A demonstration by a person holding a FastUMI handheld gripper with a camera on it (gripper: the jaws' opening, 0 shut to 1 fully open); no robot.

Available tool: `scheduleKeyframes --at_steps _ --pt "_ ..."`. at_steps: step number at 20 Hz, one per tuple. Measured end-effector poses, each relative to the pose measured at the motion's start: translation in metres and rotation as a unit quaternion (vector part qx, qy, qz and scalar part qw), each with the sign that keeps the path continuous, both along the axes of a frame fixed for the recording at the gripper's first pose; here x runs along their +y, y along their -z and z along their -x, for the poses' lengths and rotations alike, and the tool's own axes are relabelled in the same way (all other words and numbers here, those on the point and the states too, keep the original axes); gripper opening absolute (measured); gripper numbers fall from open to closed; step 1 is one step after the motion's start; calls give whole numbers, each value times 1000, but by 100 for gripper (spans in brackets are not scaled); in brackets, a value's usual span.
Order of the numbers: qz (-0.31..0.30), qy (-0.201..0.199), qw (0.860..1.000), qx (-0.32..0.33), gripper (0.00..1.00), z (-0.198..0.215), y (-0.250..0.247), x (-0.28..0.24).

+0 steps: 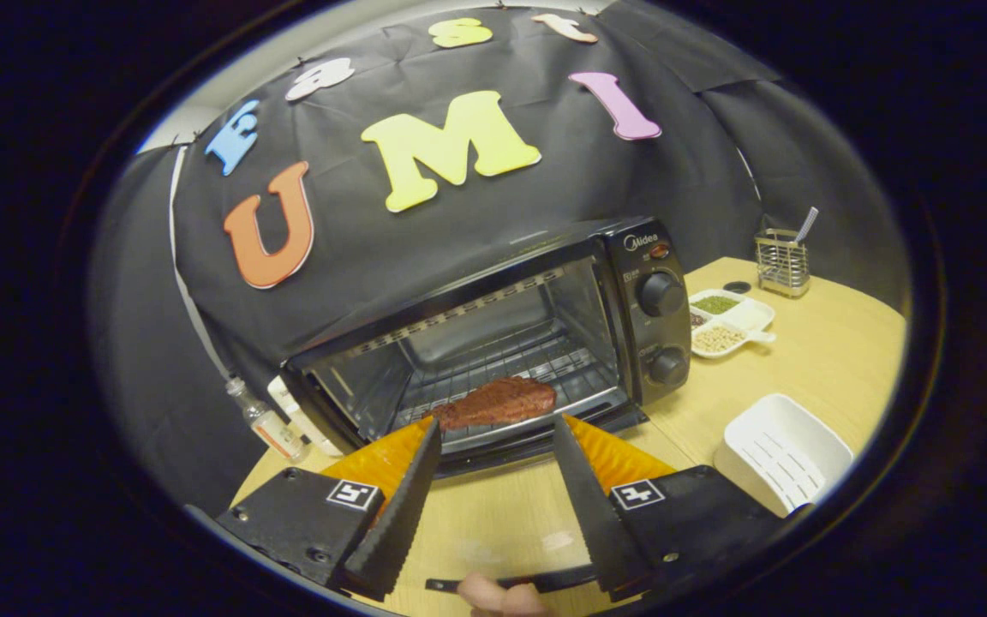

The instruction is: Open the toaster oven, put the food inside, and close the toaster oven door.

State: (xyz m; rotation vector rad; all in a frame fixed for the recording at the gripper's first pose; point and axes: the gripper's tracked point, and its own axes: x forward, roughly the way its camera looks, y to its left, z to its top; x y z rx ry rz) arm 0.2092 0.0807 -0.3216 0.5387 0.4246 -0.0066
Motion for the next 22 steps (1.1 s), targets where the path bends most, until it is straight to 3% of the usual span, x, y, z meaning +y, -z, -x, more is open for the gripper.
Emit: scheduleKeyframes --at_steps 8,15,22 --pt "84 -18 996 24 91 68 -2 -5" --pt "107 -76 989 62 92 107 11 23" --pt "95 -93 984 121 92 136 60 31"
